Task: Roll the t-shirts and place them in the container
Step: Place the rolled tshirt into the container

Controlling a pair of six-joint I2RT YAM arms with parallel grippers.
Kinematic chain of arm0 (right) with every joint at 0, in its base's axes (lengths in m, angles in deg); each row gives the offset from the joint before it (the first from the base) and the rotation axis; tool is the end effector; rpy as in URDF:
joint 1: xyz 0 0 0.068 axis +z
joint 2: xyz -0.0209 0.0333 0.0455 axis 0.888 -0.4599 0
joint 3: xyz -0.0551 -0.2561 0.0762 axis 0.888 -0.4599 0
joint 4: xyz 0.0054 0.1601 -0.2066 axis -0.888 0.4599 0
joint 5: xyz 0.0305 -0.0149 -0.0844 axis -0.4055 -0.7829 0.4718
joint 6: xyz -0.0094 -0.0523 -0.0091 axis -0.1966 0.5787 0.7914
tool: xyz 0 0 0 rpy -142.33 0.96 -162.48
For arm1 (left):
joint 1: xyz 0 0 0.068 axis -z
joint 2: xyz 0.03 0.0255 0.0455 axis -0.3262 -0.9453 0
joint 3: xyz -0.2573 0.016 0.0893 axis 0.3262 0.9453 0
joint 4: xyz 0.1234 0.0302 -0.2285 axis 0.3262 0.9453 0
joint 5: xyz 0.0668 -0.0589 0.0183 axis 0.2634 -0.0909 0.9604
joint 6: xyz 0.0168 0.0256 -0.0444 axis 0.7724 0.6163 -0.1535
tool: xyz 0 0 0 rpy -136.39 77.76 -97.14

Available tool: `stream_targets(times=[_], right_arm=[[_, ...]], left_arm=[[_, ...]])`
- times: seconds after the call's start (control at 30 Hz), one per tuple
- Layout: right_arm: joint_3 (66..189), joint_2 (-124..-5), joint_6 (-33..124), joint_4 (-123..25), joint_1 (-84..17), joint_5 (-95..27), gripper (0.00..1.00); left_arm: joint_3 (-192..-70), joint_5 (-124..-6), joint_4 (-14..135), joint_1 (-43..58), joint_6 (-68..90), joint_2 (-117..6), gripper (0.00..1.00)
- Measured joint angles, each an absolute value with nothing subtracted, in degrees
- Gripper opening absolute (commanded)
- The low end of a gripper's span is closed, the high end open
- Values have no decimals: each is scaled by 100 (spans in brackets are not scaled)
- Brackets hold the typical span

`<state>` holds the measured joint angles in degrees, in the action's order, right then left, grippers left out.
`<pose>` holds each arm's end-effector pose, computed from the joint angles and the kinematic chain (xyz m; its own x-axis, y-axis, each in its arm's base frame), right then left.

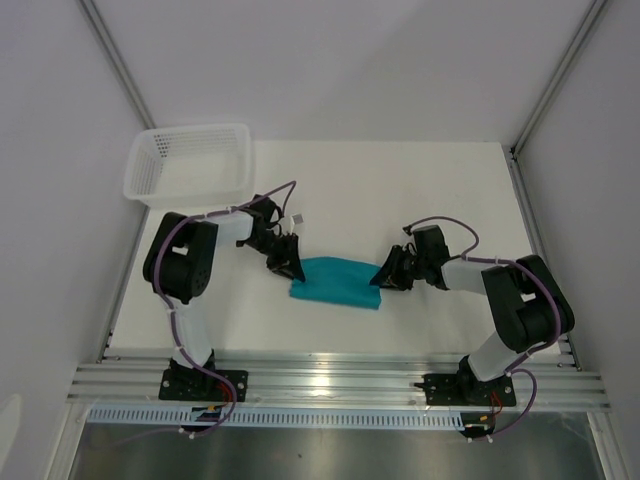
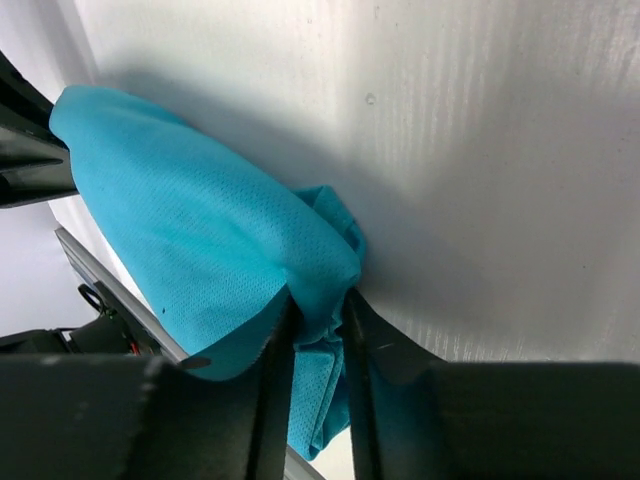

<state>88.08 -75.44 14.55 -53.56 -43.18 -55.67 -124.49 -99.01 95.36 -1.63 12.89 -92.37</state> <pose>0.2595 0.1101 0.1247 -0.9398 0.2307 -0.2523 -0.0042 0.7302 0.6832 0.3267 -0.1276 0.1228 -0.9802 0.1832 -0.0748 0.1842 0.7057 -0.6842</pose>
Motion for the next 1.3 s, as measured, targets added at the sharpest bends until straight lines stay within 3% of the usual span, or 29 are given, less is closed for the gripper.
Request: stream_targets(times=[0.07,0.17,1.3], right_arm=[[8769,-7557,1440,-5422,-4318,-5556,15],[8734,-7557,1442,-5490,-4318,-5560,0],[10430,-7465,1457,-4967,-4049,-5501,0]], left_arm=[[-12398,-9944,9468,-178,1289,-9248,1],[-12372,-10058,9398,-216,1311,-9248,1],[-12715,-10014,9745,-865,2179,-8218,1]])
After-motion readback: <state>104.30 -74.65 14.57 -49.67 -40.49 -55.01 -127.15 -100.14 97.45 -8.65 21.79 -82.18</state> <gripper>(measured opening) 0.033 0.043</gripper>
